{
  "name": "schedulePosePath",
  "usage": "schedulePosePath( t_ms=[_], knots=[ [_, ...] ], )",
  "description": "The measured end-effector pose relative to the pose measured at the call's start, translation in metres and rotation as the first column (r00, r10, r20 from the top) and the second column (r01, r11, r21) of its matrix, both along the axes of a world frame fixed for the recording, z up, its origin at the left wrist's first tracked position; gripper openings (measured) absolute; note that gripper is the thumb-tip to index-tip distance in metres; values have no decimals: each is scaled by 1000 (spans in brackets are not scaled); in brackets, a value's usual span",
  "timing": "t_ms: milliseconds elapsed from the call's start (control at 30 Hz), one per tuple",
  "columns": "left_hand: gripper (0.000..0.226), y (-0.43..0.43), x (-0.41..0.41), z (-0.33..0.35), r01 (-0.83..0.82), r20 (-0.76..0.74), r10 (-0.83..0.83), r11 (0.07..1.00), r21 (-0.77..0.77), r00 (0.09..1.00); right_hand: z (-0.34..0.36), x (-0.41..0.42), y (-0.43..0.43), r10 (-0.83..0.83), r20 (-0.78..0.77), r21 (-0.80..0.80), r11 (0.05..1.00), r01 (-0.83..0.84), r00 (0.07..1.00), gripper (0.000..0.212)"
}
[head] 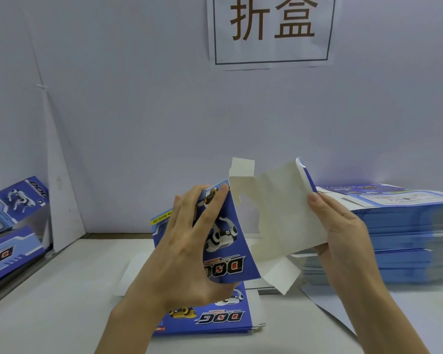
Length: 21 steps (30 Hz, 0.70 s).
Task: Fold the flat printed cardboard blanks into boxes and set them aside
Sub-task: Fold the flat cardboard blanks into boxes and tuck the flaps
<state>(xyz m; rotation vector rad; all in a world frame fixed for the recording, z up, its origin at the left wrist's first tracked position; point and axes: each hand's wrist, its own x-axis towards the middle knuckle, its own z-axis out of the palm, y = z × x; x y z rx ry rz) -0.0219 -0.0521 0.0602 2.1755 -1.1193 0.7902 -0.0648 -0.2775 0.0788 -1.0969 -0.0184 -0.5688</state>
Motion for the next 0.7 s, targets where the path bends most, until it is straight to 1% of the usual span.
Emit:
schedulePosePath(
  t_ms=[67,133,167,200,233,267,300,333,367,400,433,467,500,533,600,633,667,700],
  knots=[
    [123,0,0,0,0,10,1,999,-41,1000,0,1,-3,17,-5,24,1000,-17,1000,15],
    [124,-6,0,-2,-59,3,60,994,-96,998,0,4,-5,96,30,90,991,-98,995,24],
    [124,-10,0,-3,-101,-24,98,984,-148,995,1,5,-5,150,45,118,981,-154,988,25],
    [125,-15,-1,-4,-140,-87,123,964,-225,989,0,7,-5,206,43,104,972,-209,978,23],
    [125,-19,-2,-4,-179,-175,126,928,-326,976,0,7,-3,250,9,23,968,-250,968,26],
    [125,-22,-3,-4,-219,-254,115,875,-431,960,-3,7,-3,276,-59,-142,949,-282,959,37],
    [126,-24,-3,-4,-257,-316,96,815,-520,944,-6,6,-3,286,-149,-349,880,-321,947,48],
    [130,-25,-2,-4,-292,-362,81,762,-578,929,-8,5,-1,291,-240,-522,766,-376,926,56],
    [132,-25,-3,-4,-324,-405,65,719,-614,912,-11,4,4,302,-326,-626,641,-444,896,66],
    [132,-26,-3,-2,-351,-442,50,690,-633,895,-13,4,9,320,-387,-670,547,-502,865,78],
    [132,-28,-5,0,-373,-481,31,676,-635,876,-16,4,16,337,-412,-682,501,-532,846,88],
    [132,-30,-5,1,-383,-513,7,674,-631,858,-19,5,24,357,-392,-697,486,-527,848,92],
    [132,-32,-5,2,-377,-536,-32,675,-634,844,-21,6,30,377,-329,-708,508,-491,866,91],
    [128,-33,-6,4,-350,-542,-90,674,-651,836,-24,8,34,392,-245,-702,559,-441,887,85],
    [114,-29,-6,5,-281,-506,-172,662,-695,845,-22,10,35,382,-93,-633,690,-351,920,72],
    [103,-25,-5,5,-254,-492,-195,666,-702,849,-19,9,32,378,-43,-584,742,-330,925,69],
    [85,-20,-1,5,-217,-485,-226,683,-697,845,-17,9,27,393,-8,-532,777,-337,919,67],
    [62,-16,2,6,-174,-499,-282,708,-685,819,-15,8,22,423,8,-479,797,-368,906,65]
  ],
)
